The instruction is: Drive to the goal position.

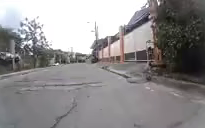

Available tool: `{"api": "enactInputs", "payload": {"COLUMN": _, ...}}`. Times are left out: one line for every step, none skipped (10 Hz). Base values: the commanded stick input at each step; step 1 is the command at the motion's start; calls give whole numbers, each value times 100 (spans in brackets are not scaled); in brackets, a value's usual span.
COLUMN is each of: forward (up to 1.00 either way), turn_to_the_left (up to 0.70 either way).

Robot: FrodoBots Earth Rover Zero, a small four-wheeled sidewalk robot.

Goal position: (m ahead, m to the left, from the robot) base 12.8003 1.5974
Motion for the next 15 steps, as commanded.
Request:
{"api": "enactInputs", "payload": {"forward": 0, "turn_to_the_left": 0}}
{"api": "enactInputs", "payload": {"forward": 0, "turn_to_the_left": 0}}
{"api": "enactInputs", "payload": {"forward": 0, "turn_to_the_left": 0}}
{"api": "enactInputs", "payload": {"forward": 0, "turn_to_the_left": 0}}
{"api": "enactInputs", "payload": {"forward": 0, "turn_to_the_left": 0}}
{"api": "enactInputs", "payload": {"forward": 0, "turn_to_the_left": 0}}
{"api": "enactInputs", "payload": {"forward": 0, "turn_to_the_left": 0}}
{"api": "enactInputs", "payload": {"forward": 0, "turn_to_the_left": 0}}
{"api": "enactInputs", "payload": {"forward": 0, "turn_to_the_left": 0}}
{"api": "enactInputs", "payload": {"forward": 30, "turn_to_the_left": 1}}
{"api": "enactInputs", "payload": {"forward": 100, "turn_to_the_left": 5}}
{"api": "enactInputs", "payload": {"forward": 100, "turn_to_the_left": 5}}
{"api": "enactInputs", "payload": {"forward": 100, "turn_to_the_left": 5}}
{"api": "enactInputs", "payload": {"forward": 100, "turn_to_the_left": 5}}
{"api": "enactInputs", "payload": {"forward": 100, "turn_to_the_left": 5}}
